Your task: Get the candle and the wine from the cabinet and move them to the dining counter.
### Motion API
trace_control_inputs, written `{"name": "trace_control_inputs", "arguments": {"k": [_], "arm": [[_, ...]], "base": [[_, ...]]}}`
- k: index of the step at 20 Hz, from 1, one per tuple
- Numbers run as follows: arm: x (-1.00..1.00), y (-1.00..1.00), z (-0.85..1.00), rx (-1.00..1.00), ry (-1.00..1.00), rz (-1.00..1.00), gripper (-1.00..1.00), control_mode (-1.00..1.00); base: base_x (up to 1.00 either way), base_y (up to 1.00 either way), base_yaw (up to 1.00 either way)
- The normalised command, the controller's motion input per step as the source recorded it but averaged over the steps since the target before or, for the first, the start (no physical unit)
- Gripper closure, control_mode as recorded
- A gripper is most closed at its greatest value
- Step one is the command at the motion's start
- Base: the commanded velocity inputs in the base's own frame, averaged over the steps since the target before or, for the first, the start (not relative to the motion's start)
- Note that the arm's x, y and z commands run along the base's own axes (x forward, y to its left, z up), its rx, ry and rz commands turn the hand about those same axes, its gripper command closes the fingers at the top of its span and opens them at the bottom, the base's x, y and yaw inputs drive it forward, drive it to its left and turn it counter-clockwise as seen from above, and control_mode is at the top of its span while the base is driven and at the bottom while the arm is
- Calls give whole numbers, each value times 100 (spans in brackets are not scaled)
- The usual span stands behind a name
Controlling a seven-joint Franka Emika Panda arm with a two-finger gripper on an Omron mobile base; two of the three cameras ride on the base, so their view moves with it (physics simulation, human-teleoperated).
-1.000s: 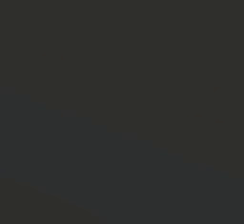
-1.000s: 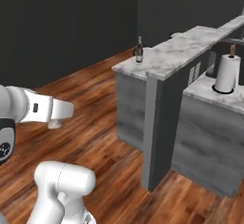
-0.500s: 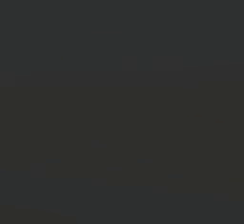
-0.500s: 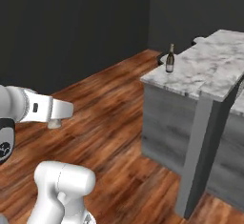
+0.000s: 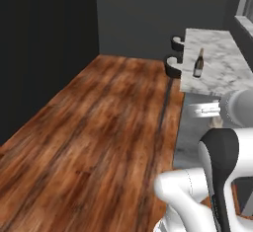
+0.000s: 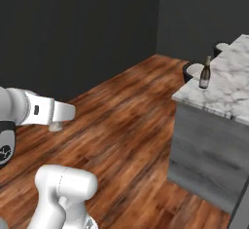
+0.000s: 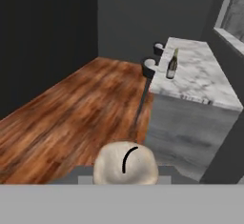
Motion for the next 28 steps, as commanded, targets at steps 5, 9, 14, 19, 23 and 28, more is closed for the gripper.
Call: {"name": "trace_control_inputs", "arguments": {"k": [5,9,14,19,23,28], "arm": [[0,0,0,0,0,0,100,100],[0,0,0,0,0,0,100,100],[0,0,0,0,0,0,100,100],[0,0,0,0,0,0,100,100],[0,0,0,0,0,0,100,100],[0,0,0,0,0,0,100,100]], "base": [[87,66,-18],[85,59,-22],[81,50,-26],[73,31,-29],[75,14,-31],[81,11,-32]]}}
